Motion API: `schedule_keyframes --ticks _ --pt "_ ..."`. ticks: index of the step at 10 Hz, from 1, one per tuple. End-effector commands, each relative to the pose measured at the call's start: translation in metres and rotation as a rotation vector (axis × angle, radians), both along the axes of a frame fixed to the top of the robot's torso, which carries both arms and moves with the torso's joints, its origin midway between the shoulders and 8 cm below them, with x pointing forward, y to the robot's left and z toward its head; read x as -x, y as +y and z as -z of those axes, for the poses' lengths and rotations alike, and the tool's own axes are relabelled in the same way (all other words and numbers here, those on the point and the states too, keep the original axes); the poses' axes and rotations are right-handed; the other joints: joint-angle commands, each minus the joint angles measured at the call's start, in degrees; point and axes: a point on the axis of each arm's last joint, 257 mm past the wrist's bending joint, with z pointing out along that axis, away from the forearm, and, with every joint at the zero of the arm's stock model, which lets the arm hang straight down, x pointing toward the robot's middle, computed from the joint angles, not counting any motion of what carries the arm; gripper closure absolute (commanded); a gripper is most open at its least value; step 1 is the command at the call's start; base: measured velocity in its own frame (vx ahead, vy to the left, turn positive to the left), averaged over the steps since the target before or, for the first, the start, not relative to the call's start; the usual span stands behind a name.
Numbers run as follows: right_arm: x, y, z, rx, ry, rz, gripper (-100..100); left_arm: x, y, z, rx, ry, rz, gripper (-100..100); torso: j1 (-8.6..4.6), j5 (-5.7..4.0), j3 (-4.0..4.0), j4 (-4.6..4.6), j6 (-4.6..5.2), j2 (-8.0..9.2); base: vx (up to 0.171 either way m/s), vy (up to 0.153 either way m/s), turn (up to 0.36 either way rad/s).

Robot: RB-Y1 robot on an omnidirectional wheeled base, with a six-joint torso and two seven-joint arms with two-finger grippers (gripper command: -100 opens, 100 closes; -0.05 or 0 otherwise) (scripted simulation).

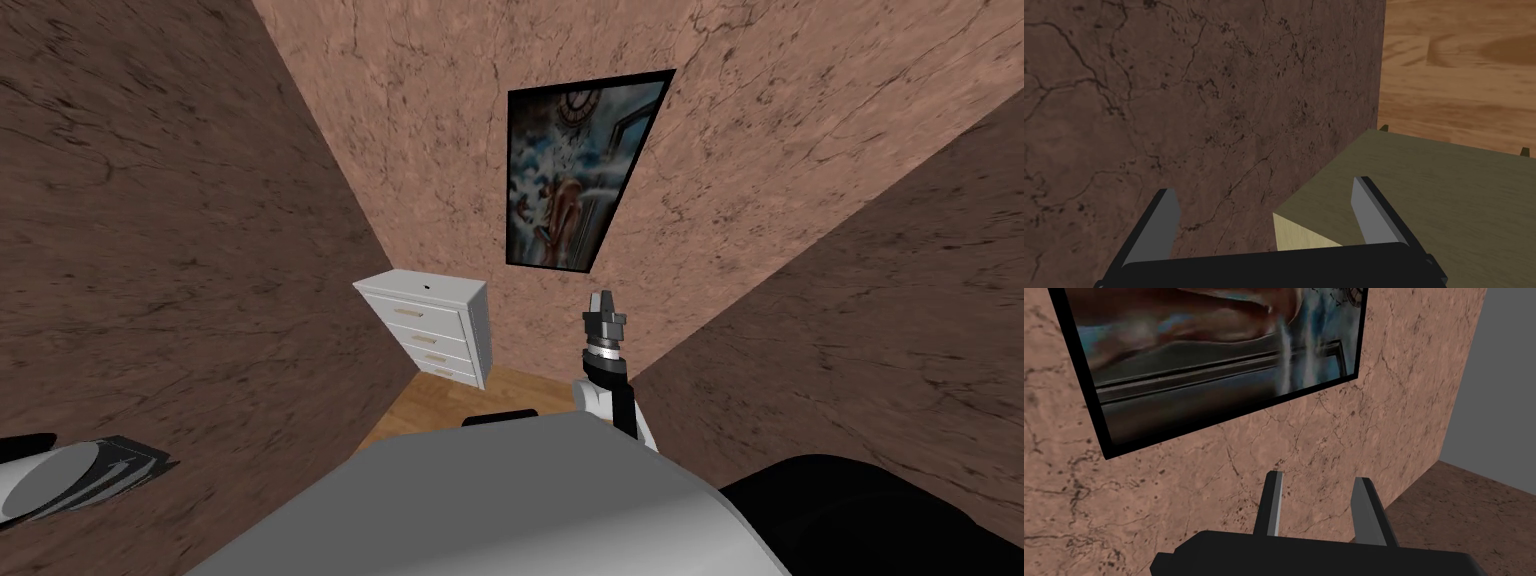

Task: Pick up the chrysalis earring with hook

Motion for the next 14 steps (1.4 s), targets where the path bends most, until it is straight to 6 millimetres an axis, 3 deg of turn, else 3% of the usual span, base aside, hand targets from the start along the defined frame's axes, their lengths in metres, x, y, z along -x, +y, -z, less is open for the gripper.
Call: schedule_keyframes --ticks 1,2,3,5,6,8,9,10,12,13,14 --pt "0.0 0.0 0.0 0.0 0.0 0.0 0 0.017 0.007 -0.001 0.026 0.018 -0.068 -100 0.0 0.0 0.0 0.0 0.0 0.0 0.037 -0.047 -0.162" --pt "0.0 0.0 0.0 0.0 0.0 0.0 0 0.022 0.005 0.003 0.04 0.037 -0.079 -100 0.01 0.02 -0.01 -0.01 -0.05 -0.01 0.011 -0.017 -0.016" --pt "0.0 0.0 0.0 0.0 0.0 0.0 0 0.031 0.021 -0.017 0.05 0.01 -0.154 -100 0.1 0.04 0.04 0.01 -0.09 0.08 0.026 -0.047 -0.261" --pt "0.0 0.0 0.0 0.0 0.0 0.0 0 0.048 0.018 -0.008 0.081 0.052 -0.193 -100 0.05 0.03 0.01 0.0 -0.07 0.03 0.024 -0.026 -0.069" --pt "0.0 0.0 0.0 0.0 0.0 0.0 0 0.055 0.031 -0.028 0.091 0.018 -0.263 -100 0.11 0.04 0.05 0.02 -0.11 0.09 0.047 -0.039 -0.26" --pt "0.0 0.0 0.0 0.0 0.0 0.0 0 0.072 0.026 -0.02 0.124 0.06 -0.302 -100 0.06 0.03 -0.02 -0.01 -0.07 -0.03 0.034 -0.022 -0.073" --pt "0.0 0.0 0.0 0.0 0.0 0.0 0 0.075 0.036 -0.04 0.137 0.025 -0.363 -100 0.1 0.05 0.03 0.01 -0.11 0.06 0.046 -0.045 -0.287" --pt "0.0 0.0 0.0 0.0 0.0 0.0 0 0.088 0.035 -0.035 0.154 0.044 -0.395 -100 0.03 0.02 -0.02 -0.01 0.02 -0.03 0.052 -0.043 -0.158" --pt "0.0 0.0 0.0 0.0 0.0 0.0 0 0.093 0.031 -0.032 0.169 0.063 -0.407 -100 0.07 0.03 0.03 0.01 -0.12 0.06 0.013 -0.013 0.037" --pt "0.0 0.0 0.0 0.0 0.0 0.0 0 0.102 0.036 -0.049 0.194 0.036 -0.479 -100 0.13 0.05 0.08 0.03 -0.1 0.15 0.032 -0.03 -0.284" --pt "0.0 0.0 0.0 0.0 0.0 0.0 0 0.11 0.033 -0.045 0.211 0.054 -0.501 -100 0.07 0.03 0.03 0.01 0.0 0.05 0.052 -0.03 -0.165"
